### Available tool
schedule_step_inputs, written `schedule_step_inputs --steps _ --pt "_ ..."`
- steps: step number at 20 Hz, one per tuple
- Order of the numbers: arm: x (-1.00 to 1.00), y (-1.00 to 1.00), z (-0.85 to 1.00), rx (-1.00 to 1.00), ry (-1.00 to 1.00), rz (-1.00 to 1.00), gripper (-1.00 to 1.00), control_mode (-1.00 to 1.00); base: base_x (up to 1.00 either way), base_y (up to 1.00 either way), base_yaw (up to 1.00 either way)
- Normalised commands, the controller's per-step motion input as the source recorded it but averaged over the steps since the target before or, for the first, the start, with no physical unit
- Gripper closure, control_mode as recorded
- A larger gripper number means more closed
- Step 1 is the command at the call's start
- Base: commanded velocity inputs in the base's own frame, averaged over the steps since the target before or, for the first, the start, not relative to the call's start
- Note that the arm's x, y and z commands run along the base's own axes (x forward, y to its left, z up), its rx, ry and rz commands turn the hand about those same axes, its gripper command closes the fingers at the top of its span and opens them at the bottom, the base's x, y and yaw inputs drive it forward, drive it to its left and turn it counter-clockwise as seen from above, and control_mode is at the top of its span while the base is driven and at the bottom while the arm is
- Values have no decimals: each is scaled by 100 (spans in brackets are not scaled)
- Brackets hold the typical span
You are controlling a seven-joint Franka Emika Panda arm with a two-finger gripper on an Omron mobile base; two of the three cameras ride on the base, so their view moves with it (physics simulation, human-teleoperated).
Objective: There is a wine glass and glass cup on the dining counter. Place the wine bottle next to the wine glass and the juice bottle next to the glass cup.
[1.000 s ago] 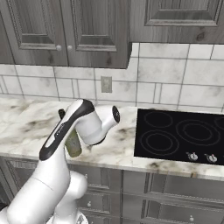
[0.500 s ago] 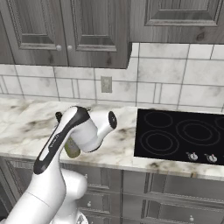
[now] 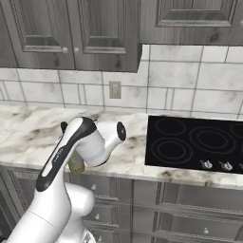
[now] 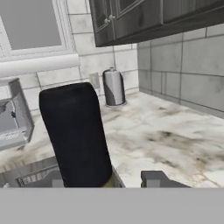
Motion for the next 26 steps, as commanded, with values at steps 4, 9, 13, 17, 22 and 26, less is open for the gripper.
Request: schedule_step_inputs --steps 4,9,13,17,22,26 --pt "0 0 0 0 0 0 100 100 -56 0 -6" --pt "0 0 0 0 0 0 100 100 -54 -7 -14" --pt "0 0 0 0 0 0 100 100 -5 -9 -57" --pt "0 0 0 0 0 0 100 100 0 3 -85" --pt "0 0 0 0 0 0 100 100 0 6 -93" --pt "0 0 0 0 0 0 100 100 0 6 -93"
